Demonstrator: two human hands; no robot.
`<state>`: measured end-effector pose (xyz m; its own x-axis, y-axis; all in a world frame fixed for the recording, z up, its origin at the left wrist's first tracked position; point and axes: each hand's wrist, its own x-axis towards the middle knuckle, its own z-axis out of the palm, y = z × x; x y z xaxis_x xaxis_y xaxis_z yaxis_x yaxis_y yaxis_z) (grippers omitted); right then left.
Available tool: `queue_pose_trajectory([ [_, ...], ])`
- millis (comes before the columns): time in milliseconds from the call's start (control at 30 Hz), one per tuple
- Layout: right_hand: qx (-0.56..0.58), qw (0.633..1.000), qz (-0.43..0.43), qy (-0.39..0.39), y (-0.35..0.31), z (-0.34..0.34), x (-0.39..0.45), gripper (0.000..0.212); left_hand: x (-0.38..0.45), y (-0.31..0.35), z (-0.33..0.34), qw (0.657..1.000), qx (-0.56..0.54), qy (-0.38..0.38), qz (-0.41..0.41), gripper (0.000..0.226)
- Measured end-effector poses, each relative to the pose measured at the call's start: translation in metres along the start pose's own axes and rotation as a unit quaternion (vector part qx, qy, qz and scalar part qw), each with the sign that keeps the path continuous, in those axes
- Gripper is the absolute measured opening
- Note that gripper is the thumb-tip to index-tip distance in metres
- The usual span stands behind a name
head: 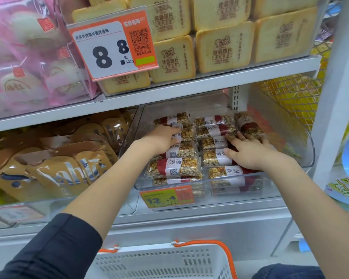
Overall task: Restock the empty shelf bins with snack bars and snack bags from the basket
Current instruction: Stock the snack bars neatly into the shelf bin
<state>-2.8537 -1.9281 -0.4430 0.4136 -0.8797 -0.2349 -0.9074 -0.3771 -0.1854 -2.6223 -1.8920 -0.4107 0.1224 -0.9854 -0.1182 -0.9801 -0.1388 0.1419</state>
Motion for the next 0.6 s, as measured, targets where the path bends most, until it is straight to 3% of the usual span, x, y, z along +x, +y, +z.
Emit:
queue_pose_trajectory([
  [333, 0.01, 1.0, -0.004, 0.003, 0.001, -0.001, -0.001, 0.058, 0.007, -0.012, -0.013, 0.978, 0.176, -0.081, 0.077, 0.067],
  [600, 0.018, 1.0, -0.003, 0.0, 0.002, 0.0, 0.0, 0.058, 0.012, -0.018, -0.015, 0.978, 0.151, -0.115, 0.086, 0.063],
])
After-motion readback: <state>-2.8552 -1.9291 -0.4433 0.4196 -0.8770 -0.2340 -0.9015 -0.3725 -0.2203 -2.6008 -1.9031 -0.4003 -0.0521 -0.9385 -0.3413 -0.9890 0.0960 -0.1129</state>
